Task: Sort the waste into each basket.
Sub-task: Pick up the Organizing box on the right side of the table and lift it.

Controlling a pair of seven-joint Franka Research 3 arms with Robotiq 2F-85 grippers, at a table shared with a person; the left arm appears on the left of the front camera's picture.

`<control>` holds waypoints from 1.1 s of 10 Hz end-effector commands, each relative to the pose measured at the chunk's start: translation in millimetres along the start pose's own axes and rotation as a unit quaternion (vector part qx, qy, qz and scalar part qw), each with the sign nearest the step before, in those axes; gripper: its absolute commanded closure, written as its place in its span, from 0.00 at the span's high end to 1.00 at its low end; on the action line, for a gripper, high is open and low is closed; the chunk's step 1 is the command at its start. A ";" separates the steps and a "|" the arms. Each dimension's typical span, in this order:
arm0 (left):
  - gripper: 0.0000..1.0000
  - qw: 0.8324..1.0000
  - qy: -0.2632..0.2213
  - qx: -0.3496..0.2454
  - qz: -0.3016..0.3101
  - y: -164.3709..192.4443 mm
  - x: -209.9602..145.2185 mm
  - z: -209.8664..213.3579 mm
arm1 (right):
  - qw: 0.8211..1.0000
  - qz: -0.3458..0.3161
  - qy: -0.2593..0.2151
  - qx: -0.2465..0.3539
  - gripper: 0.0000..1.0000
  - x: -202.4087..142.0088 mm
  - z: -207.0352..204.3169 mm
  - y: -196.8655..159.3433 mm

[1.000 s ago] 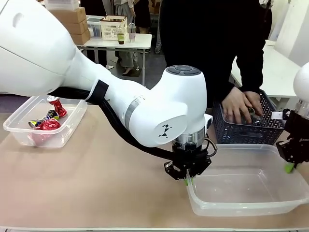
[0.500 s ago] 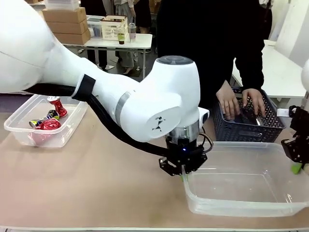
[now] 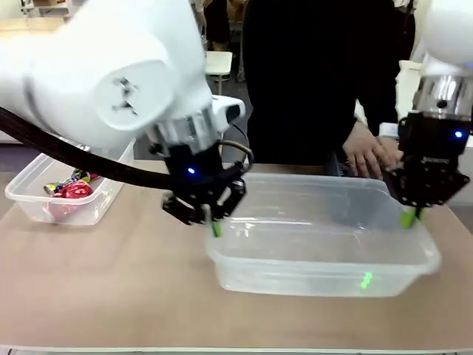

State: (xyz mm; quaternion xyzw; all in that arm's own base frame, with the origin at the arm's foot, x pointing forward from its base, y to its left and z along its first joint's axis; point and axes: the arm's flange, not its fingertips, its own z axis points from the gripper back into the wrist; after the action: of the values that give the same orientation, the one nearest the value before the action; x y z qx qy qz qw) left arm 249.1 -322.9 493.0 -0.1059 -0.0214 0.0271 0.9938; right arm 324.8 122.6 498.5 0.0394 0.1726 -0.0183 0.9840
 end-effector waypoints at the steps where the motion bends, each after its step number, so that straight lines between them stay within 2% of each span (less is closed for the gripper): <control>1: 0.00 0.999 -0.033 0.038 0.016 70.5 -0.7 15.2 | 1.000 -0.007 0.018 -0.008 0.00 31.7 12.5 1.2; 2: 0.00 0.999 -0.032 0.033 0.008 88.2 -3.3 18.8 | 1.000 -0.001 0.023 -0.001 0.00 43.7 16.4 13.0; 3: 0.00 0.999 -0.015 0.020 0.036 99.4 1.6 22.0 | 1.000 0.014 0.027 0.005 0.00 50.5 17.9 21.9; 4: 0.00 1.000 -0.027 0.007 0.006 42.8 -5.3 16.2 | 0.999 0.030 0.019 -0.004 0.00 48.2 11.9 24.0; 5: 0.00 1.000 -0.027 0.007 0.006 42.8 -5.3 16.2 | 0.998 0.034 0.028 0.037 0.00 39.1 9.4 50.9; 7: 0.00 1.000 -0.027 0.007 0.006 42.8 -5.3 16.2 | 0.998 0.034 0.028 0.037 0.00 39.1 9.4 50.9; 8: 0.04 1.000 -0.026 0.009 0.002 44.8 -10.3 11.7 | 0.998 0.040 0.032 0.033 0.09 42.8 9.1 55.3; 10: 0.04 1.000 0.006 -0.015 -0.023 64.2 38.8 22.5 | 0.998 0.011 0.000 0.065 0.09 46.8 8.4 63.3; 11: 0.04 1.000 -0.007 -0.003 -0.019 75.3 52.3 26.5 | 0.997 0.001 -0.006 0.075 0.09 50.4 10.2 67.9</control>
State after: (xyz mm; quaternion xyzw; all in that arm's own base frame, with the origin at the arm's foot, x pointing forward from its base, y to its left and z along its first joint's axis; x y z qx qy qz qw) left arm 277.2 -254.8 496.3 -0.1083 -0.0331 0.0187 0.9934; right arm 377.3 181.7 498.4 0.0988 0.1784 0.0024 0.9790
